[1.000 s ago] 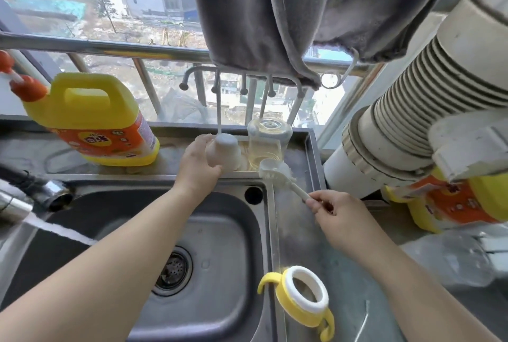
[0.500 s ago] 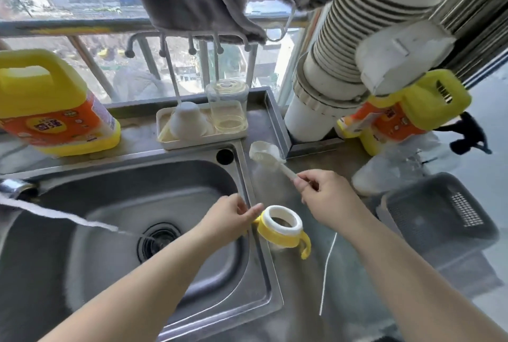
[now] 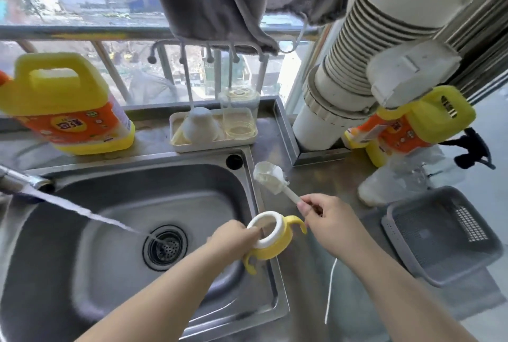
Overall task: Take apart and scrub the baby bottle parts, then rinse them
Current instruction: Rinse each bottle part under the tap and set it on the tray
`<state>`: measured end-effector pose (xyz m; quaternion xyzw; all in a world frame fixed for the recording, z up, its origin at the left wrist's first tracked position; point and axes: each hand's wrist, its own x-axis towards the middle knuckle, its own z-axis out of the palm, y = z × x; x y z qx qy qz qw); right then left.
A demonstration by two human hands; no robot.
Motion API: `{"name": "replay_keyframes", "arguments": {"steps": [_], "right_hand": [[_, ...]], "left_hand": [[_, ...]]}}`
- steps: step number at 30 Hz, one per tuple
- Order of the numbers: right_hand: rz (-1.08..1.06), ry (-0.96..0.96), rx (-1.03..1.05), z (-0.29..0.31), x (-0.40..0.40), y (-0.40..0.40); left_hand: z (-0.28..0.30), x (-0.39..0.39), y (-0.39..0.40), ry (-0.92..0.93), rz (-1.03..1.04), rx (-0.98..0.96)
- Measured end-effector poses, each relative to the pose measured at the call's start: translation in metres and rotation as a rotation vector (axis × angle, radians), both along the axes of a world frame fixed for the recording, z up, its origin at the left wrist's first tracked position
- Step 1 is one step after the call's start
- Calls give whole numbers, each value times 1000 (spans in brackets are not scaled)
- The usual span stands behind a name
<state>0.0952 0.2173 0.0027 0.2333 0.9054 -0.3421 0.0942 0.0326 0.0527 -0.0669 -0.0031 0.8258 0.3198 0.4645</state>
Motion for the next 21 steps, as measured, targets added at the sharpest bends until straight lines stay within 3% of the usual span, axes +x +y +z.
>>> {"name": "replay_keyframes", "arguments": {"steps": [4,8,12,17,21], "right_hand": [[121,12,-30,9,-28,-32],[299,25,-49,13,-64,-82],[438,25,-68,12,-91,-133],[522,-15,-37,6,-100,-168],[536,-21,-32,4,-99,-178]], "left_hand": [[12,-12,-61,-61,387,279],[19,-20,-133,22,580,234],[26,-25,-192,82,723,145],[29,-24,-233,91,842,295],[33,-17,-243,99,785,429]]}}
